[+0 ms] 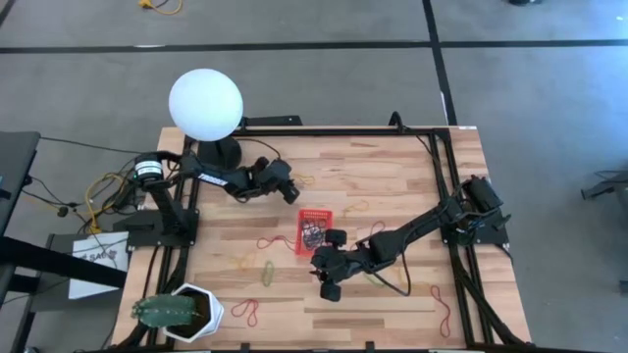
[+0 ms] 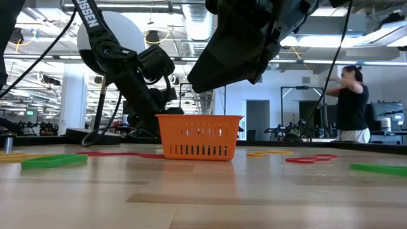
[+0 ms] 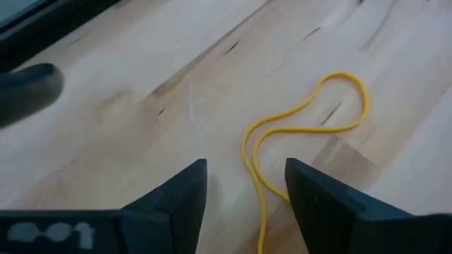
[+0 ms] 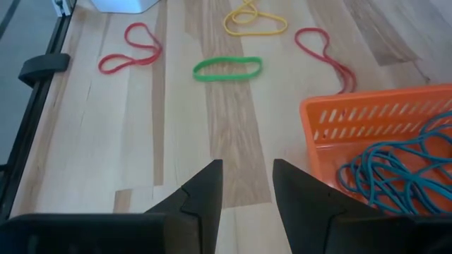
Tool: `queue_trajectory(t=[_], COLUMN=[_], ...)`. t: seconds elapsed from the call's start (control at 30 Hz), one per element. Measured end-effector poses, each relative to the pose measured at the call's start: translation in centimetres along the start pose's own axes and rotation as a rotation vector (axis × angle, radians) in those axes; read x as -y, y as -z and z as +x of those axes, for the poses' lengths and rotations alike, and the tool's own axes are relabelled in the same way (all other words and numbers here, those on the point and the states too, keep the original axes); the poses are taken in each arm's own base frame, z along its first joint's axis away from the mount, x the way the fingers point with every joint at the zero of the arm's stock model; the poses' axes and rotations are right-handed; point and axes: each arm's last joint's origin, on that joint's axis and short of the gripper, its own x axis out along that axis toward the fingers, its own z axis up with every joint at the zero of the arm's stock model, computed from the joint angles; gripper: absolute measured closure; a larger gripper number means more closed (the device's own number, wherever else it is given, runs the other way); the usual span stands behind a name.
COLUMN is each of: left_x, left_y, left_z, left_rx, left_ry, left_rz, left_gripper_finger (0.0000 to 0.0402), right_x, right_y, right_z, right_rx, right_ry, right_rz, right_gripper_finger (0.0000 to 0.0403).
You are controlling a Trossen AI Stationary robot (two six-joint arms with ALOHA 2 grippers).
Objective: Pick and place items into bin
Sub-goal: Put the yellow rubber band into the orange bin
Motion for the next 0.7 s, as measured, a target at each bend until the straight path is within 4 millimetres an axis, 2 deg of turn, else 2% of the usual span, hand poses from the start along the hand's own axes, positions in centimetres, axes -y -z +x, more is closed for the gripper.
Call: queue_trajectory(t=[0.47,0.7], left_x=[-1.2,-1.3], left_y=[0.2,0.2], left_z=[0.4,0.4], left_rx=[-0.01,-0.004], left_ry=[-0.015,-0.002], left_rz=[-0.064,-0.07], left_gripper_finger=[0.0219,0.0219], right_x=[-0.1,-0.1], right_y=[0.0,0.0], right_z=[0.0,0.0], right_rx=[0.0,0.0], right_ry=[-0.002,-0.002], right_rz=[-0.001,-0.001], right_gripper_finger=[0.0284,0.0284])
